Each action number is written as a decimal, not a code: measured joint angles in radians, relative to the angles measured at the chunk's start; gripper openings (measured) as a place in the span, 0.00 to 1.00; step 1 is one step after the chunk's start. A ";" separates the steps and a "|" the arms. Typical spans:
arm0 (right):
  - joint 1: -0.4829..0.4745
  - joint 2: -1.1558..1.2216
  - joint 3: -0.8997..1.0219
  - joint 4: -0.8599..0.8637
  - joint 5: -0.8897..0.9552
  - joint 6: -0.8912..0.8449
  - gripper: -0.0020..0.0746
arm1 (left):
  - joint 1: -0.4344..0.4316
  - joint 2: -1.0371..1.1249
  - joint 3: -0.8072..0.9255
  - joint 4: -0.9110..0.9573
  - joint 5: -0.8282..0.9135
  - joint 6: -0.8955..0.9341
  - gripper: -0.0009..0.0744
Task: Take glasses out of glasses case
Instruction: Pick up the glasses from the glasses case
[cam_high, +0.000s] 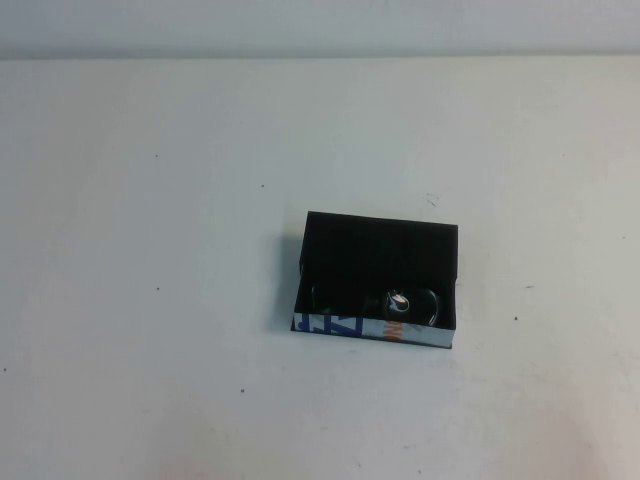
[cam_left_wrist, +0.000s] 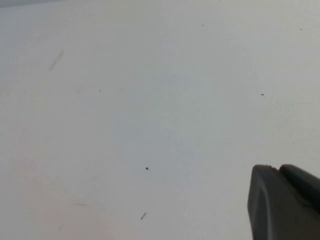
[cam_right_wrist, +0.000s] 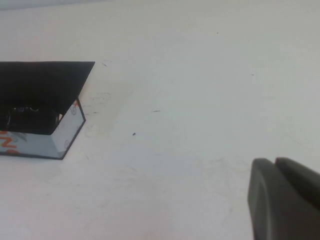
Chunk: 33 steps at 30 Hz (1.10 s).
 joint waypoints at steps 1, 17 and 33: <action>0.000 0.000 -0.002 0.014 0.003 0.000 0.00 | 0.000 0.000 0.000 0.000 0.000 0.000 0.01; 0.000 0.198 -0.661 0.028 0.367 0.002 0.00 | 0.000 0.000 0.000 0.000 0.000 0.000 0.01; 0.000 0.722 -0.872 0.281 0.306 -0.367 0.00 | 0.000 0.000 0.000 0.000 0.000 0.000 0.01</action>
